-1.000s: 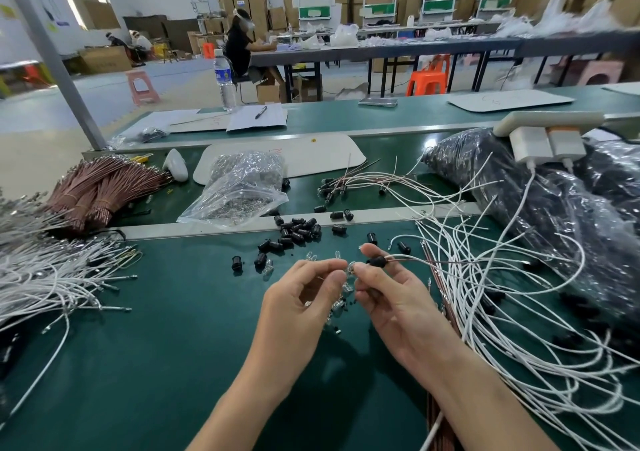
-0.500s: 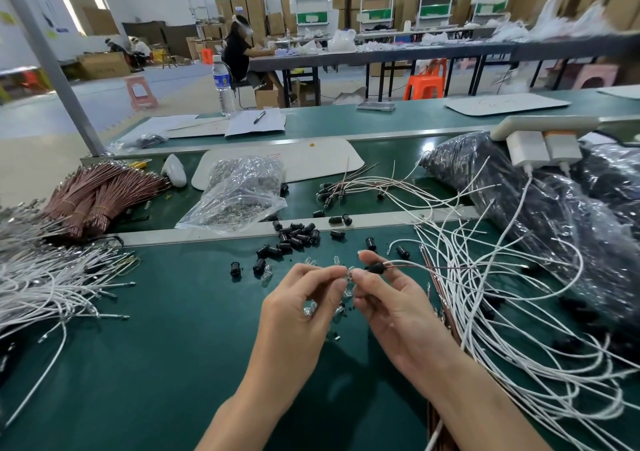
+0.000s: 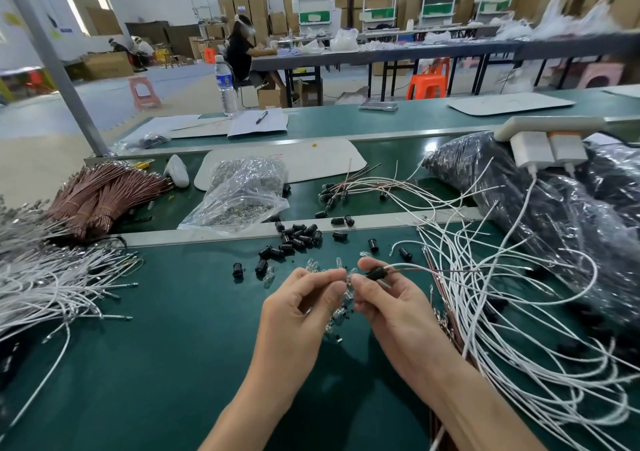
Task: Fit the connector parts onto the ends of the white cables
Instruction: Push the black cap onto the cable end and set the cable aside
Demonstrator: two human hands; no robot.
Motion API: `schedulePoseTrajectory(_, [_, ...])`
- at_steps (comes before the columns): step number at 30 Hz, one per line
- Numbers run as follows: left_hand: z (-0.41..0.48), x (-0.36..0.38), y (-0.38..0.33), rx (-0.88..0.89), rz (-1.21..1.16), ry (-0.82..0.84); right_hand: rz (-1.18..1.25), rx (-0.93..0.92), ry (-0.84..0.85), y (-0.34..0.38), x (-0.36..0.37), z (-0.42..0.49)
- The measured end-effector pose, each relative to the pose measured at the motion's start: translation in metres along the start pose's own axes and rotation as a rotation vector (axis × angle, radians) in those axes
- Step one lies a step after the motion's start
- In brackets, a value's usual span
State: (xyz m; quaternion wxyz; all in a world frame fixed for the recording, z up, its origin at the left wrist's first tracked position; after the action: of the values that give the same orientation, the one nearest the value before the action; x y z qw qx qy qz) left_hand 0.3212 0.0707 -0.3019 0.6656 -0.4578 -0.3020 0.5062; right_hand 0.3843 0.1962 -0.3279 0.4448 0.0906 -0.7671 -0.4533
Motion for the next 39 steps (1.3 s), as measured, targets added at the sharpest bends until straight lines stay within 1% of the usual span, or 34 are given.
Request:
schedulePoseTrajectory(5, [0.0003,0.0012,0.0028,-0.032,-0.050,0.002,0.011,0.006,-0.018,-0.0016,-0.0011,0.0003])
schedulePoseTrajectory(10, [-0.0019,0.0028,0.0026,-0.008,-0.025,-0.023,0.033,0.025,-0.015,-0.0026,-0.0006,-0.0006])
schedulePoseTrajectory(16, [-0.0014,0.0042,0.0004,-0.004,-0.054,-0.034,0.068,0.065,-0.021,0.0003,-0.0011,0.0019])
schedulePoseTrajectory(23, [-0.0038,0.0083,0.0002,0.086,0.055,0.061,0.131,0.172,-0.017,-0.0011,-0.0027,0.0015])
schedulePoseTrajectory(26, [-0.0039,0.0076,0.0026,0.043,0.045,0.041,0.136,0.190,-0.019,-0.0012,-0.0014,0.0003])
schedulePoseTrajectory(30, [-0.0048,0.0052,0.0027,-0.038,-0.069,-0.009,0.142,0.191,-0.021,-0.0003,0.0002,-0.0010])
schedulePoseTrajectory(39, [-0.0043,0.0050,0.0014,0.031,-0.034,0.001,0.143,0.189,-0.018,0.0015,0.0009,-0.0029])
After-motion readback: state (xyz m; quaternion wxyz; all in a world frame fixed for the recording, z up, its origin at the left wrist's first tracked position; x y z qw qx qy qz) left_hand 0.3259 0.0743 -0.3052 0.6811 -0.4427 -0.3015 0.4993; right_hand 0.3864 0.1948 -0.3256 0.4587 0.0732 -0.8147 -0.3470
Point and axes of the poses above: each hand's wrist, its own z-axis towards the middle knuckle, its own x-axis out of the palm, y = z × x, the point moved 5 cm from there along z, towards the middle knuckle, and after that the axes turned 12 degrees about -y, right-handed, at the moved point
